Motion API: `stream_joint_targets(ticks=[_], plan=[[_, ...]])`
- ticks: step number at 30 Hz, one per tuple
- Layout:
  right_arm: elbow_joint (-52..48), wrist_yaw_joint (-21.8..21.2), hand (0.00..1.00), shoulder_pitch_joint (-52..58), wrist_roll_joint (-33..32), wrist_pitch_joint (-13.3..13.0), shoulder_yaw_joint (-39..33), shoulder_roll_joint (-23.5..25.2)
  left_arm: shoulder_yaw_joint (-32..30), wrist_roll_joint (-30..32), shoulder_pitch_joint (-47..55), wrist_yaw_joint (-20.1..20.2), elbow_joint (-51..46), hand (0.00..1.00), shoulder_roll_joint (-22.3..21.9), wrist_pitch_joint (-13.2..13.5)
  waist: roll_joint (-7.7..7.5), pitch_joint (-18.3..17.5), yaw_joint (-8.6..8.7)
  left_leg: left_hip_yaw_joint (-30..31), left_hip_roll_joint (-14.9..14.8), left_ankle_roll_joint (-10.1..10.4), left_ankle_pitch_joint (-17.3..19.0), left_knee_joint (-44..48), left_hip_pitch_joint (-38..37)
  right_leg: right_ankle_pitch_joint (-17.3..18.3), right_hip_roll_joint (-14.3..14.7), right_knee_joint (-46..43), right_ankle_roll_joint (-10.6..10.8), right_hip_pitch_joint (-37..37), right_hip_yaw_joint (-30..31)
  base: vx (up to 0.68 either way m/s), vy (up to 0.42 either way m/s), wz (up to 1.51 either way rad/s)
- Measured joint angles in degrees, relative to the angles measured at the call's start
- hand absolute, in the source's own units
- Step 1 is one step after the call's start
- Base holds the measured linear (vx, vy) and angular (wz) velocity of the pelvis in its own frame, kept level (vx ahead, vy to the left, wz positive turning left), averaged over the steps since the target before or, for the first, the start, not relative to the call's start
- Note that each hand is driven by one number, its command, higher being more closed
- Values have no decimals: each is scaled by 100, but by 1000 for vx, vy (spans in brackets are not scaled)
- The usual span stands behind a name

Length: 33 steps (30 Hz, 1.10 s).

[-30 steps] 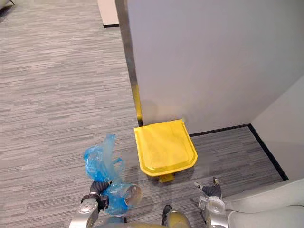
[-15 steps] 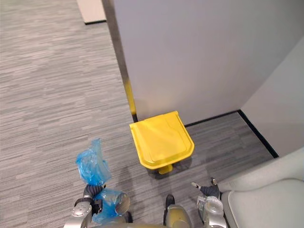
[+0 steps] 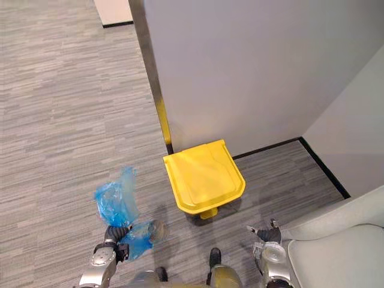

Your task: Gather rubbish on tea table into small bin, then transfer packed bag to large trash can.

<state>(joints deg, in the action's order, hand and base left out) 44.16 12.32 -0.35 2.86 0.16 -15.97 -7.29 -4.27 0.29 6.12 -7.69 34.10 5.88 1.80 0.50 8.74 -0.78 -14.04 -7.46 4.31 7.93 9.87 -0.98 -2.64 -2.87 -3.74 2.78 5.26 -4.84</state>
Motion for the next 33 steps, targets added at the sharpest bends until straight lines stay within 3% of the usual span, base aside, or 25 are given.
stream_joint_targets(ticks=[10,21,23,27,29,30,31,33], plan=[[16,-1,0,-16,0,2,-1,4,15,8,164,7,342,100,-1,-18,4,0,-8,32,145,-47,-140,-388,-177,-613,-32,937,-13,-421,31,-76,3,-2],[134,-1,0,92,0,17,-3,5,23,12,165,14,447,100,-9,-21,-1,5,10,-43,145,33,14,-366,-165,-602,6,922,4,-273,315,-36,-2,-14],[162,-1,0,55,0,17,2,5,18,12,166,12,446,100,-10,-21,2,4,-6,-52,142,-27,95,-261,-126,-417,32,509,53,-6,435,45,40,-31],[149,1,0,86,0,24,-12,28,26,12,230,9,339,100,-10,-23,-92,65,5,-177,142,-196,598,412,-257,500,-107,-1872,196,769,482,53,71,-23],[54,7,0,110,-1,36,-63,114,35,12,251,9,124,100,-5,-27,-129,144,36,-167,166,-361,851,584,-439,527,-270,-2866,294,1044,320,-2,57,-3],[-100,10,0,177,-1,39,-133,214,38,13,261,6,-45,100,1,-24,-168,227,40,-158,176,-400,955,712,-580,586,-394,-3473,456,1310,139,61,53,6],[-291,9,0,293,-4,46,-144,323,121,12,261,-10,-158,100,13,-20,-174,272,-24,-148,171,-413,1177,959,-666,881,-481,-3535,278,1509,-103,78,42,4],[-441,12,0,293,-4,47,-142,391,199,12,249,-5,-159,100,108,-25,-226,287,-14,-111,150,-422,1382,1201,-689,878,-534,-2944,257,1606,-344,87,-3,13]])
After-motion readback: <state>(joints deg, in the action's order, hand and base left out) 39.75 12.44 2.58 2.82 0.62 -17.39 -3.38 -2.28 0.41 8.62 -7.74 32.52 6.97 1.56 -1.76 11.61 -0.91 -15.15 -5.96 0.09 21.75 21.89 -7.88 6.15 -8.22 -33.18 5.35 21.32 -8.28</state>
